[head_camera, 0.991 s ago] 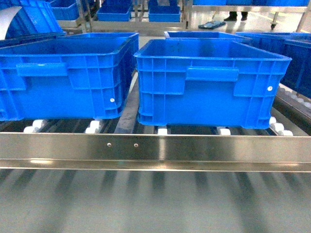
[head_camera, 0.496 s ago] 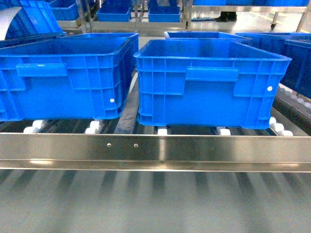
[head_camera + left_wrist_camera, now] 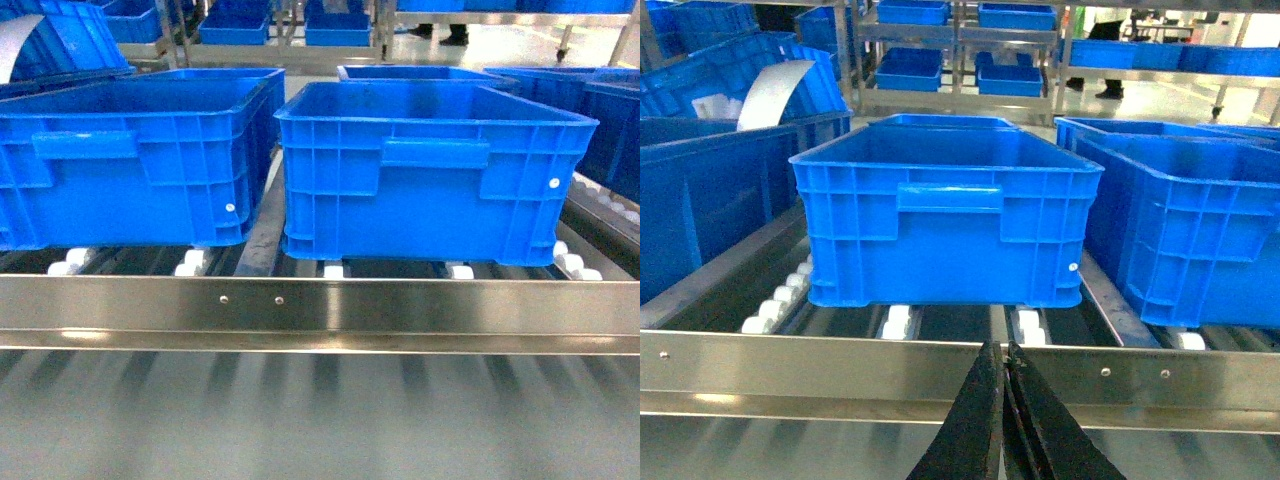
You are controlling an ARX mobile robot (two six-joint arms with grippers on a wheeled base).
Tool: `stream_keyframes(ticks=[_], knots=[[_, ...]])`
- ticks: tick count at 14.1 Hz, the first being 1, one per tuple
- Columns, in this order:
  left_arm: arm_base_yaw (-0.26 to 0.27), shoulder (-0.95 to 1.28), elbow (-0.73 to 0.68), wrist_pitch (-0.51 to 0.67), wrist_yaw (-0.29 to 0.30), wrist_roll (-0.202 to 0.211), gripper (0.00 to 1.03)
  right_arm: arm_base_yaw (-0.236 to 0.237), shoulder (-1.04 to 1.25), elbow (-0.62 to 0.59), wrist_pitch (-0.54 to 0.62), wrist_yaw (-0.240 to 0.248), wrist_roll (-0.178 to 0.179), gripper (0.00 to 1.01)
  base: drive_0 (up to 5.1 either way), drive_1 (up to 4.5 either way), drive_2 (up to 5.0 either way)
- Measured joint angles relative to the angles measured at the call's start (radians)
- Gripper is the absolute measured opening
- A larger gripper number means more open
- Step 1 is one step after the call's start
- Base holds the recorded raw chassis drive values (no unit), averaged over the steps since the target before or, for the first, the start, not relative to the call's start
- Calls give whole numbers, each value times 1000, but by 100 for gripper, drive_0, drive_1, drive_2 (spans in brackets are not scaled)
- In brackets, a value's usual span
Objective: Sort blue parts and orange caps into right shelf containers
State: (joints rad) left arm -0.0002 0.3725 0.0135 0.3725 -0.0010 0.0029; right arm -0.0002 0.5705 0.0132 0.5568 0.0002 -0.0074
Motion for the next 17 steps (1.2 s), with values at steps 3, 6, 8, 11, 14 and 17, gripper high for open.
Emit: stream_keyframes(ticks=[3,6,8,11,14,17], knots=[[0,-57,0,-59,0,0,2,0,-84,0,-78,0,0,2,0,0,0],[0,-87,0,-87,0,0,2,0,-130,0,-121,0,0,2,0,0,0],[0,-105,0,-103,0,0,2,0,-155,0,-144,0,0,2,0,0,0],[0,-135,0,-135,0,0,2,0,-202,-1,-190,0,0,2,0,0,0],[0,-194,0,-194,0,0,2,0,-290,-1,-278,0,0,2,0,0,0],[0,-367,0,-378,0,0,2,0,-390,-1,-376,2,2,2,0,0,0]])
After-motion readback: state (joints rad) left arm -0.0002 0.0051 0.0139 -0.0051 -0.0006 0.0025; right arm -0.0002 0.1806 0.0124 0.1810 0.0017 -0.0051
